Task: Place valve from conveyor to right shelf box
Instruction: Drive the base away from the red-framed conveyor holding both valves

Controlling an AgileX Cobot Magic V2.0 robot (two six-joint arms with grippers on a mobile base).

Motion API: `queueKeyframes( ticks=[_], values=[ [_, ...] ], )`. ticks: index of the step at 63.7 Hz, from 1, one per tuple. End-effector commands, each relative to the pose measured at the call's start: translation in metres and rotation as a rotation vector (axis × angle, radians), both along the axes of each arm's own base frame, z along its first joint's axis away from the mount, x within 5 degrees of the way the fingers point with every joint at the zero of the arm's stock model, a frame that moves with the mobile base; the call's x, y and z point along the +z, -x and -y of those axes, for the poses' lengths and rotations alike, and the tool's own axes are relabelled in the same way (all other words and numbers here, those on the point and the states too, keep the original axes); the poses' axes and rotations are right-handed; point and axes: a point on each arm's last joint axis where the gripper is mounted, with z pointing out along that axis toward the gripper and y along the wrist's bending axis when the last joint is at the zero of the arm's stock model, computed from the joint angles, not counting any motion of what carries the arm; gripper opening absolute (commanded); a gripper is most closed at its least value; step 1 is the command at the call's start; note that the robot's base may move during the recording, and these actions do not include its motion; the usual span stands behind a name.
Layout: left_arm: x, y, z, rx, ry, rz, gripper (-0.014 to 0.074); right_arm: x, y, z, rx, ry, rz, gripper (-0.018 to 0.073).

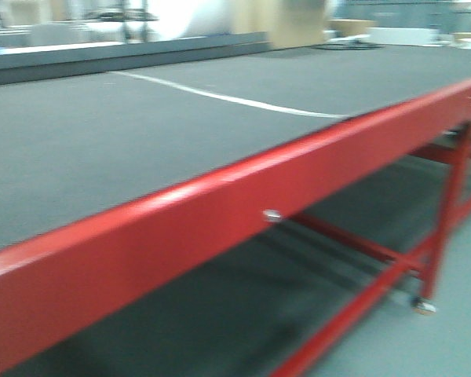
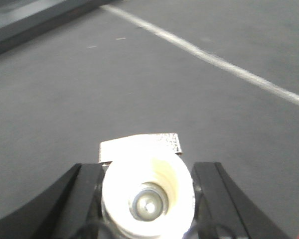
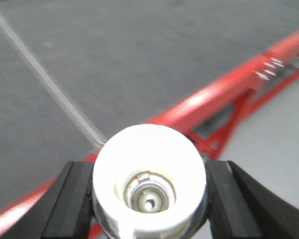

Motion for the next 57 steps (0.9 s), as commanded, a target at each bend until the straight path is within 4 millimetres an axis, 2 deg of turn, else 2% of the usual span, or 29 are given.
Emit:
queueKeyframes(
  ticks=[1,57],
  values=[
    [0.0114,0.0030,0.0018,0.001,0.012,0.080,-0.0111,0.0172,0.0046,0.0006,-0.003,0.004,0.111,-0.0154],
    [0.0114,0.0030,0.0018,0.001,0.012,0.080,-0.0111,0.0172,0.0046,0.0006,-0.003,0.004,0.111,-0.0154]
  ],
)
